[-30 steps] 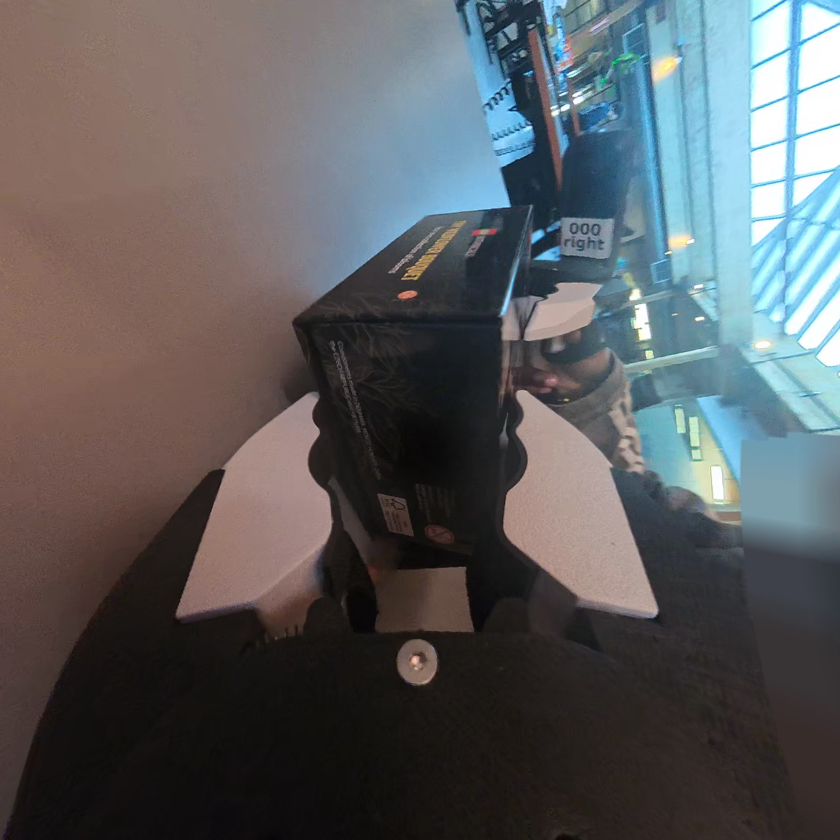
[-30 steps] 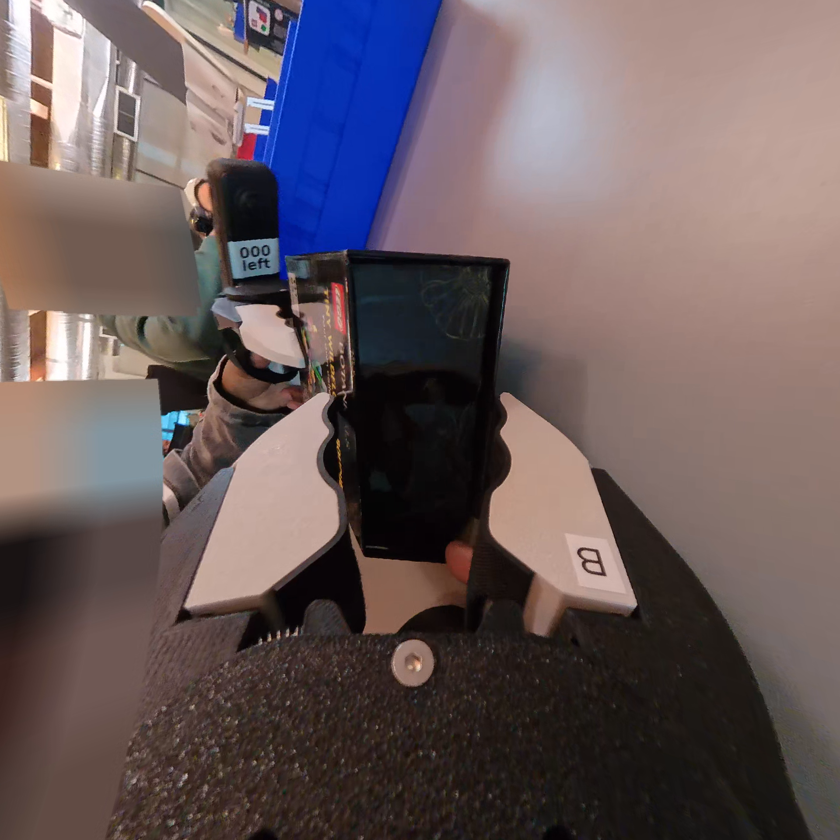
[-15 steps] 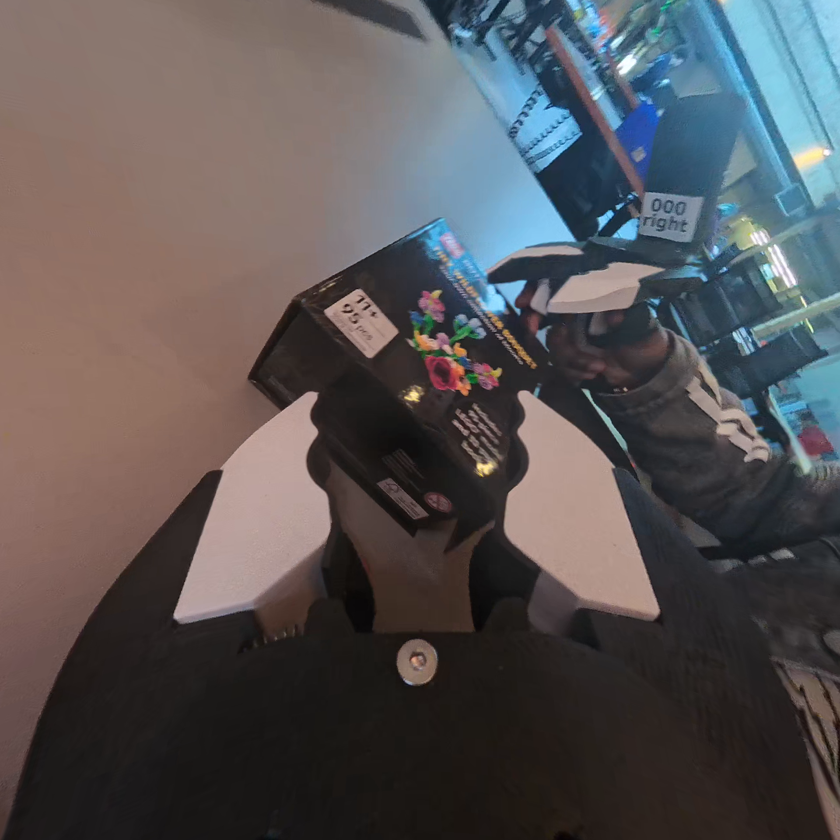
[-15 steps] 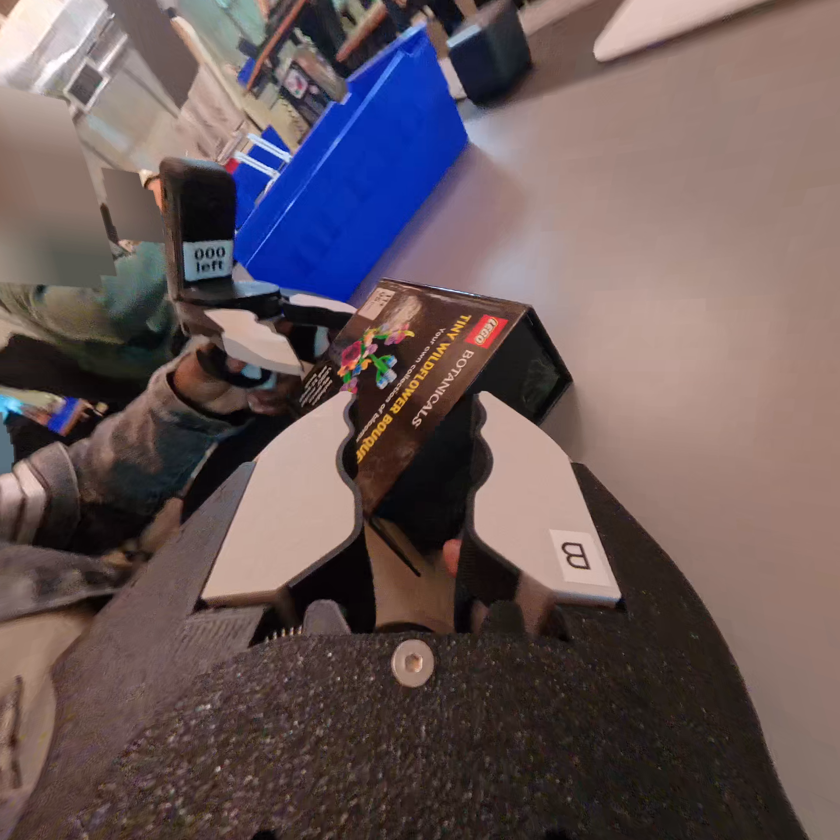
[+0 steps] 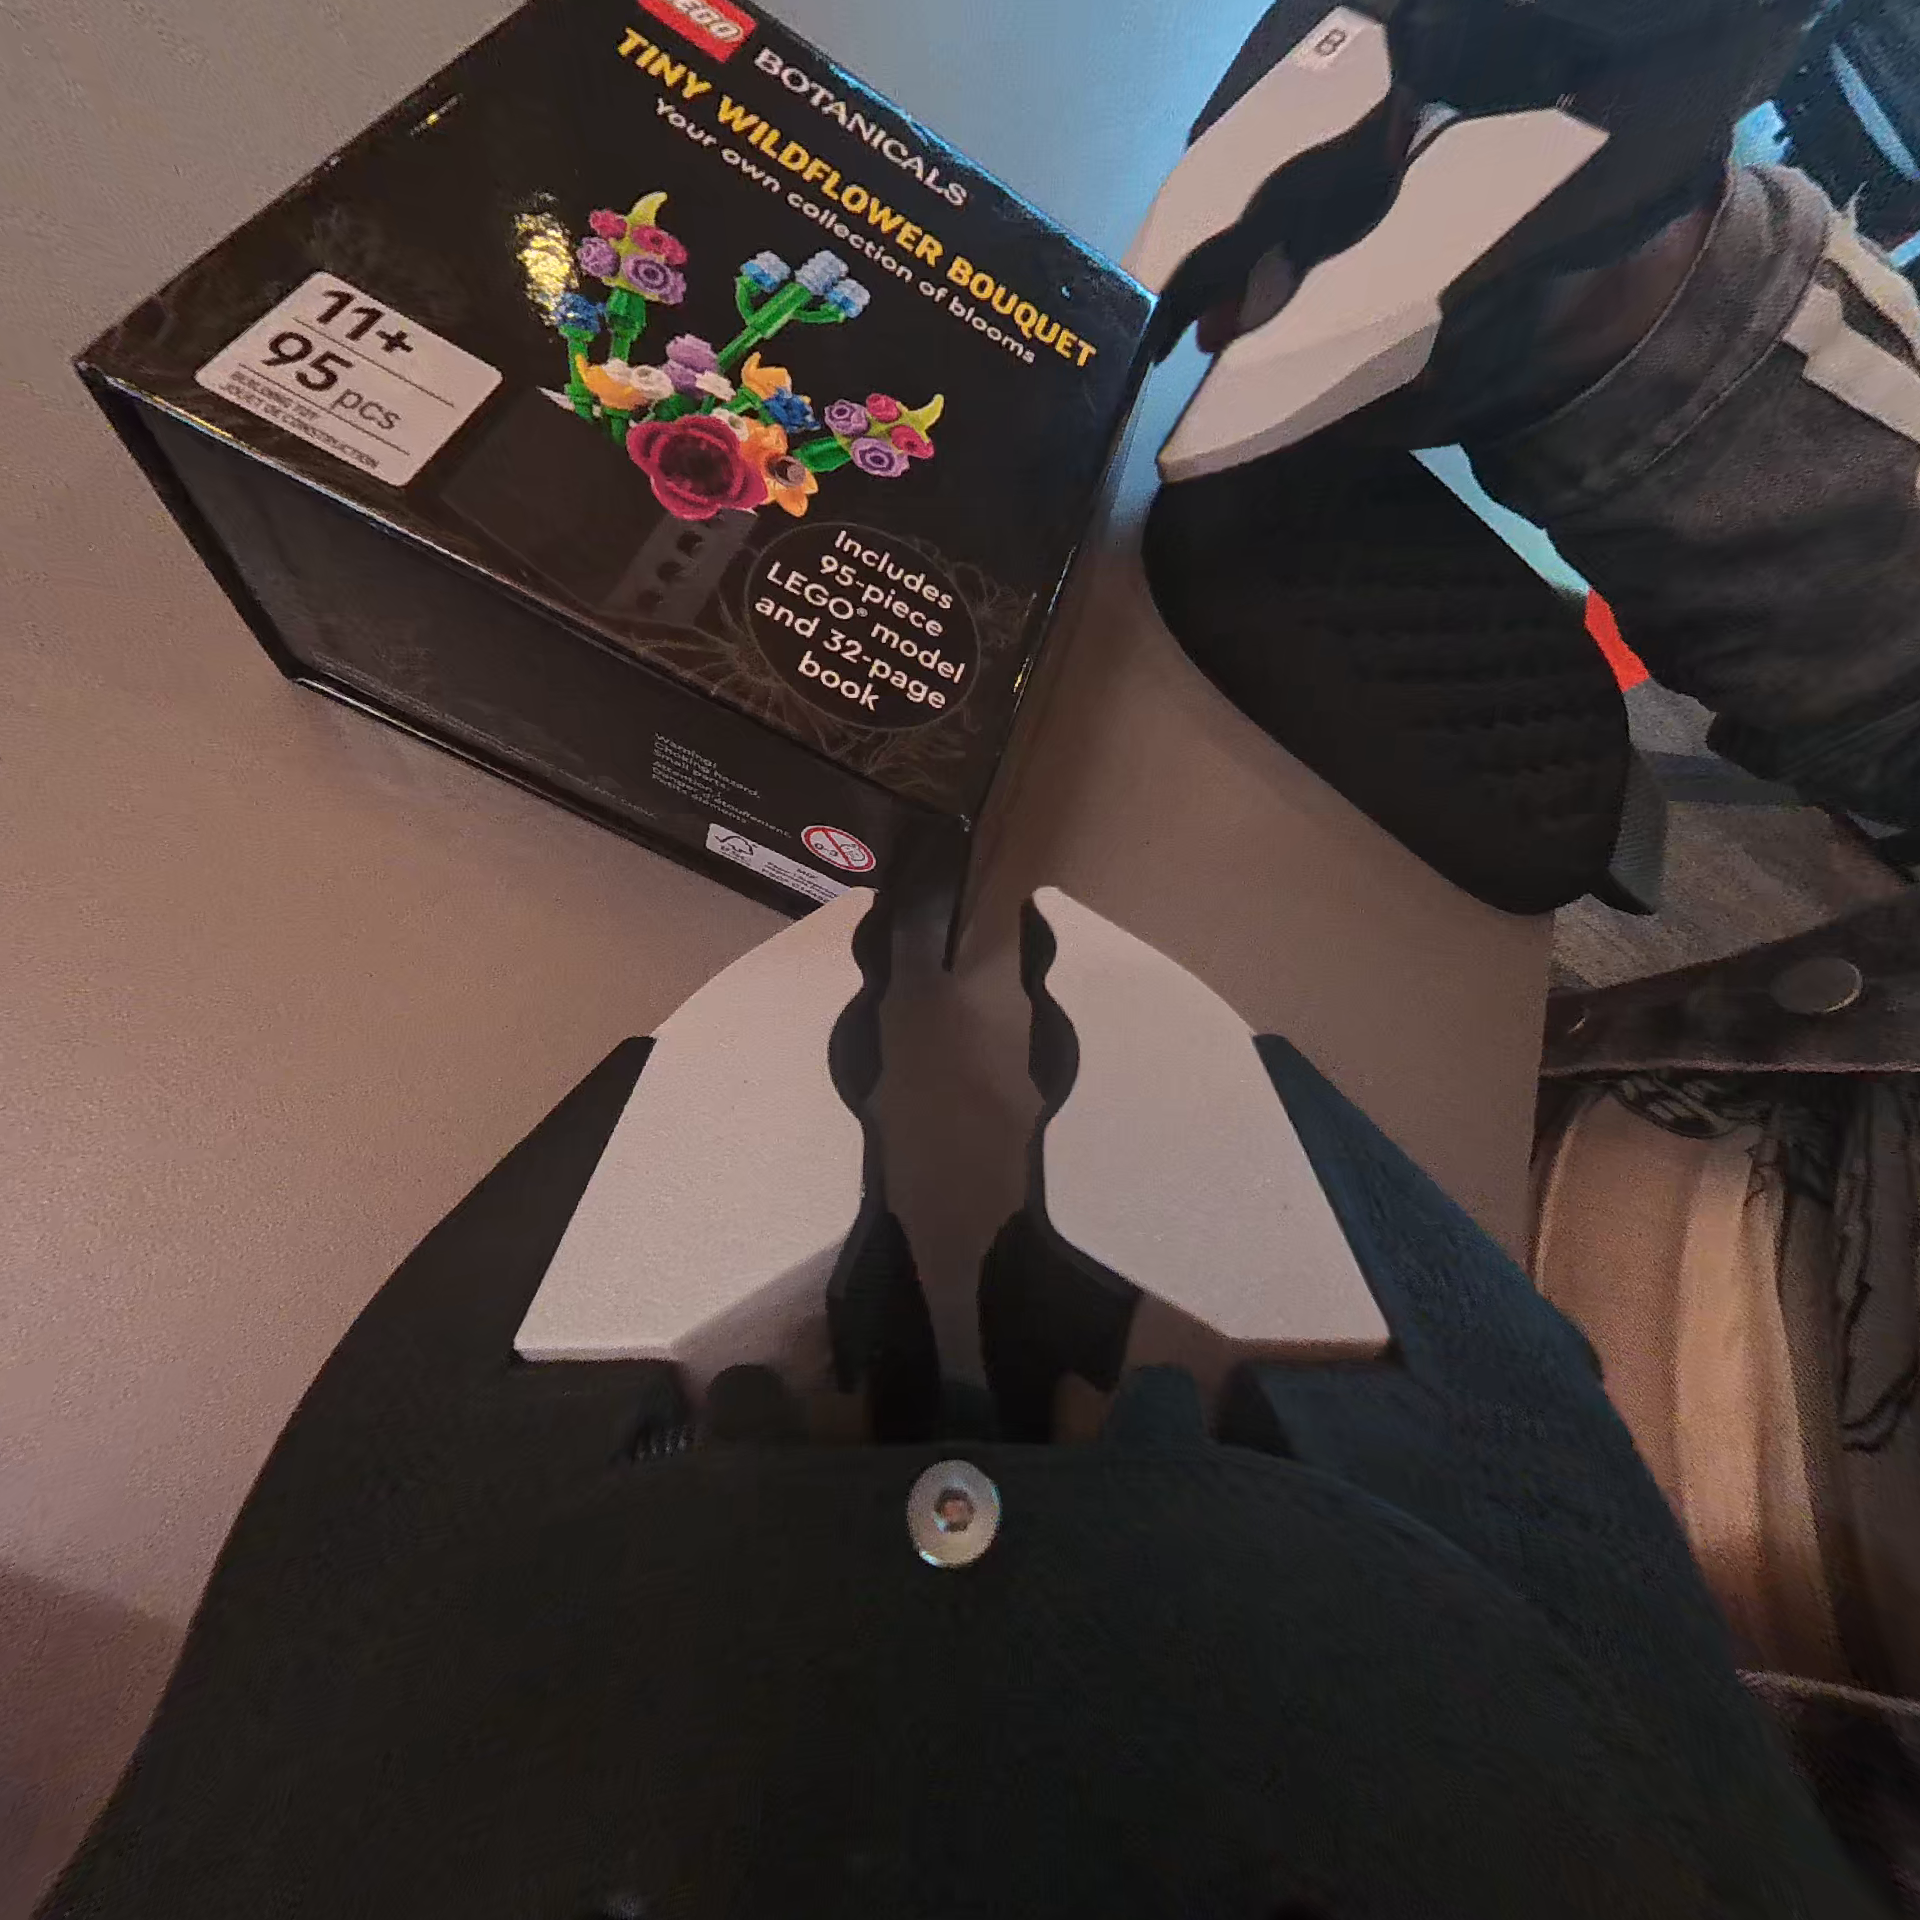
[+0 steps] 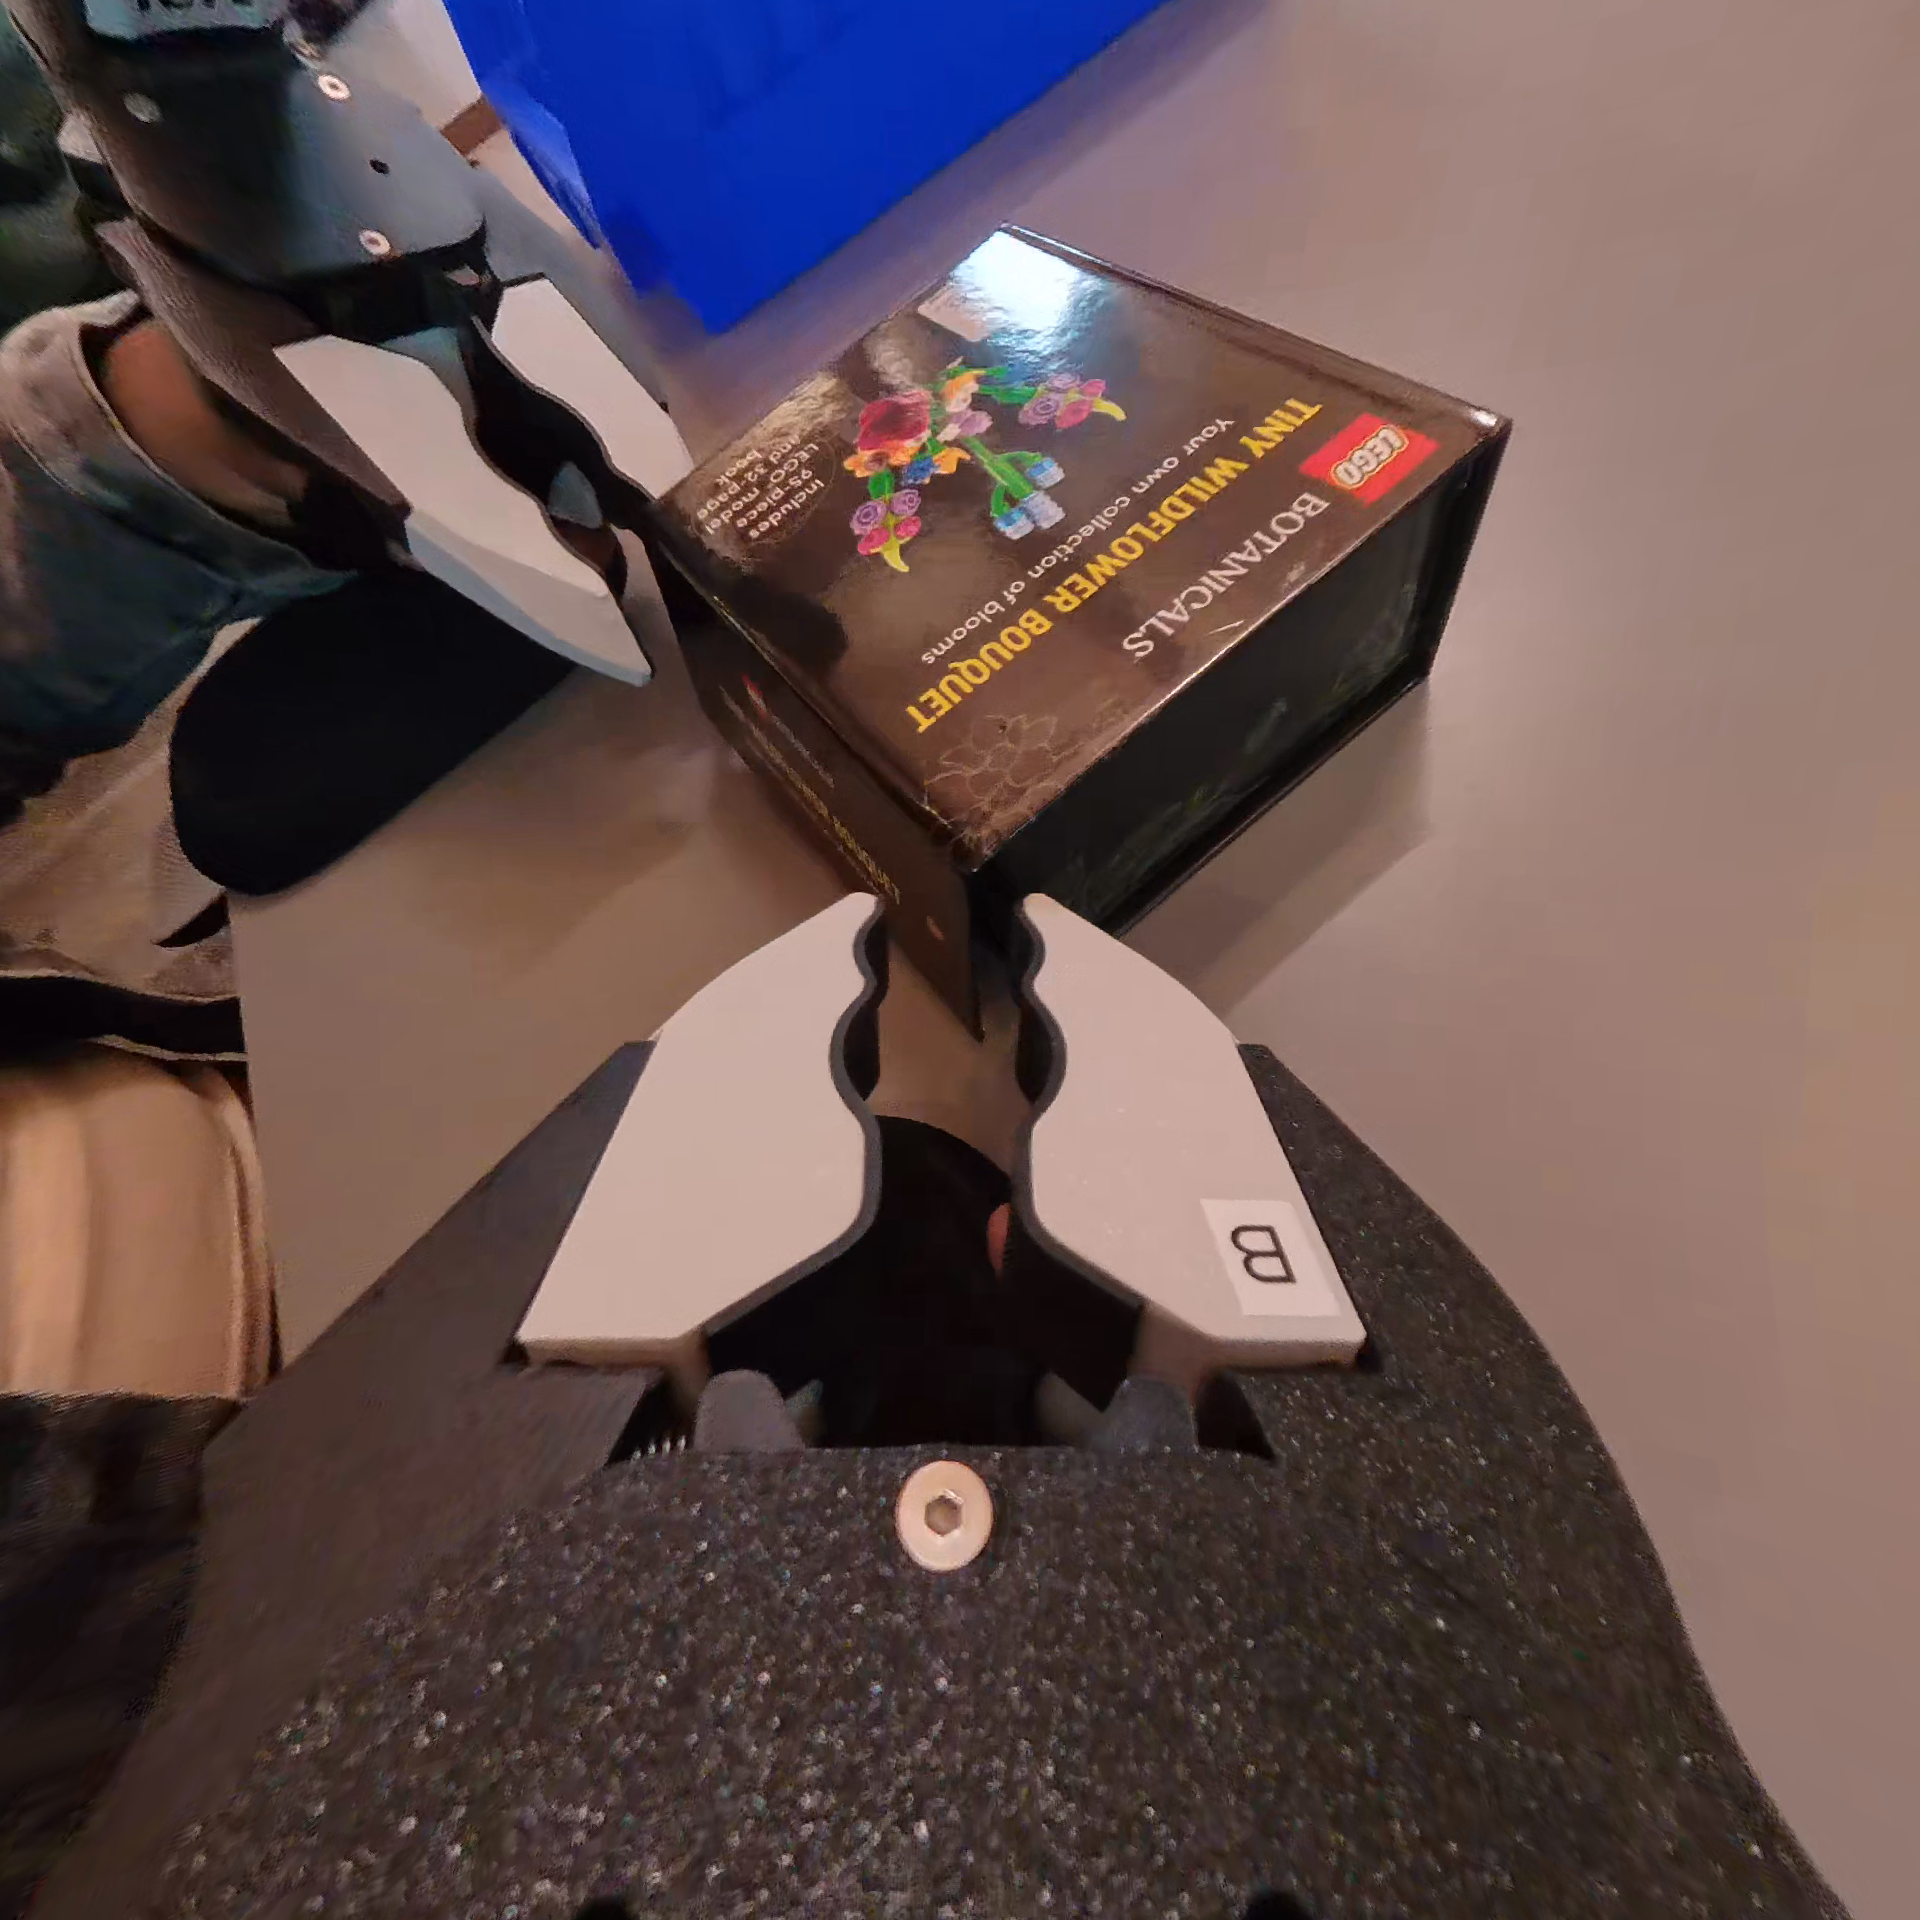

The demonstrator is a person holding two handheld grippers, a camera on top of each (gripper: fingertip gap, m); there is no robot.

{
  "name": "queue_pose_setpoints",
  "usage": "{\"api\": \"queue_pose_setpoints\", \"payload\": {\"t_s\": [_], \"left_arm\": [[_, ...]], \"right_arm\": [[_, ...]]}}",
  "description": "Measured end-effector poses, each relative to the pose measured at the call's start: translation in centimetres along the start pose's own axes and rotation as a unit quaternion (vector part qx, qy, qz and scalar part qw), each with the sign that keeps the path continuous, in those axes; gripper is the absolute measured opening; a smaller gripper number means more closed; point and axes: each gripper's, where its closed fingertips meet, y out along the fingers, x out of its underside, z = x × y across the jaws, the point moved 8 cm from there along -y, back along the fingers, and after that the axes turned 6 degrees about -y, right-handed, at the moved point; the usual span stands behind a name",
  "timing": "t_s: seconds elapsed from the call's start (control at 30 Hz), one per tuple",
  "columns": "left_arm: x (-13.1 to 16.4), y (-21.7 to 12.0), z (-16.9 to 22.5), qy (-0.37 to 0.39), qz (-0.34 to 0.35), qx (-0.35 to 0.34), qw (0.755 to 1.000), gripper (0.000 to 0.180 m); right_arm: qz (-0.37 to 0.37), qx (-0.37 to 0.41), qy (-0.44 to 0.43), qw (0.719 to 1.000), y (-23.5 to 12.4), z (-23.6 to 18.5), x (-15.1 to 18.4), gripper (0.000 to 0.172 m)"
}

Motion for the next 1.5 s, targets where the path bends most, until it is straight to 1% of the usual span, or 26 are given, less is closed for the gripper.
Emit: {"api": "queue_pose_setpoints", "payload": {"t_s": [0.1,0.3,0.4,0.47,0.5,0.57,0.63,0.67,0.7,0.73,0.77,0.8,0.83,0.87,0.93,1.0,1.1,1.13,1.2,1.23,1.27,1.3,1.33,1.37,1.43,1.5], "left_arm": [[0.1,-0.5,0.7,0.016,0.016,0.022,1.0,0.016],[-0.7,-1.8,1.8,0.03,0.063,0.064,0.996,0.015],[-1.6,-2.7,2.4,0.052,0.089,0.092,0.99,0.017],[-2.1,-3.2,2.7,0.082,0.098,0.084,0.988,0.02],[-2.2,-3.4,2.8,0.1,0.102,0.082,0.986,0.021],[-2.3,-3.7,3.1,0.147,0.101,0.089,0.98,0.037],[-1.6,-4.0,3.3,0.234,0.086,0.073,0.966,0.051],[-1.3,-4.2,3.1,0.28,0.09,0.045,0.955,0.057],[-1.0,-4.4,2.7,0.325,0.108,-0.005,0.94,0.062],[-0.9,-4.7,2.2,0.38,0.128,-0.068,0.914,0.065],[-1.1,-5.0,1.8,0.435,0.166,-0.145,0.873,0.068],[-1.3,-5.3,1.4,0.487,0.214,-0.22,0.818,0.068],[-1.5,-5.4,1.4,0.535,0.254,-0.271,0.759,0.068],[-1.6,-4.8,1.5,0.574,0.252,-0.276,0.729,0.067],[-2.2,-3.2,1.0,0.582,0.219,-0.269,0.736,0.064],[-3.2,-2.5,0.6,0.575,0.238,-0.253,0.741,0.05],[-4.7,-2.7,0.4,0.522,0.282,-0.171,0.787,0.016],[-5.0,-2.5,0.3,0.507,0.274,-0.138,0.806,0.008],[-5.5,-2.6,-0.1,0.466,0.27,-0.108,0.836,0.007],[-5.7,-2.6,-0.2,0.443,0.271,-0.09,0.85,0.006],[-5.8,-2.7,-0.4,0.416,0.271,-0.067,0.866,0.006],[-5.9,-2.8,-0.6,0.388,0.268,-0.042,0.881,0.006],[-6.1,-2.9,-0.8,0.363,0.268,-0.027,0.892,0.006],[-6.3,-3.0,-1.0,0.348,0.27,-0.019,0.898,0.006],[-6.6,-3.2,-1.2,0.324,0.27,-0.006,0.907,0.006],[-7.1,-3.4,-1.4,0.301,0.274,0.011,0.913,0.005]], "right_arm": [[0.005,-0.003,-0.011,1.0,-0.3,-0.3,0.0,0.007],[0.084,-0.072,0.002,0.994,-1.7,-1.4,-1.5,0.007],[0.137,-0.13,0.061,0.98,-2.3,-1.2,-2.6,0.011],[0.16,-0.167,0.117,0.966,-2.5,-0.9,-3.2,0.013],[0.168,-0.176,0.142,0.96,-2.4,-0.7,-3.4,0.007],[0.187,-0.192,0.174,0.948,-2.5,-0.3,-3.8,0.003],[0.214,-0.212,0.209,0.93,-2.7,0.1,-4.1,0.002],[0.226,-0.221,0.224,0.922,-2.8,0.3,-4.2,0.002],[0.23,-0.226,0.23,0.918,-2.9,0.5,-4.3,0.002],[0.229,-0.225,0.231,0.918,-3.0,0.6,-4.3,0.002],[0.226,-0.222,0.229,0.92,-3.0,0.7,-4.3,0.002],[0.223,-0.221,0.23,0.921,-3.0,0.8,-4.3,0.002],[0.219,-0.223,0.232,0.921,-3.1,0.8,-4.4,0.002],[0.216,-0.225,0.234,0.921,-3.0,0.8,-4.4,0.002],[0.214,-0.23,0.238,0.919,-3.0,0.8,-4.5,0.001],[0.209,-0.235,0.239,0.919,-3.0,0.8,-4.5,0.002],[0.197,-0.236,0.235,0.922,-3.1,0.8,-4.5,0.002],[0.194,-0.237,0.232,0.924,-3.1,0.9,-4.6,0.002],[0.196,-0.235,0.204,0.93,-3.2,0.8,-4.8,0.004],[0.201,-0.235,0.17,0.936,-3.4,0.6,-4.9,0.011],[0.204,-0.236,0.122,0.942,-3.7,0.4,-5.0,0.024],[0.201,-0.228,0.064,0.95,-4.0,0.2,-4.9,0.045],[0.2,-0.2,0.005,0.959,-4.3,0.2,-4.7,0.065],[0.208,-0.154,-0.055,0.964,-4.5,0.4,-4.4,0.074],[0.234,-0.033,-0.189,0.953,-4.5,1.1,-4.2,0.084],[0.216,0.065,-0.312,0.923,-3.5,1.6,-4.0,0.088]]}}
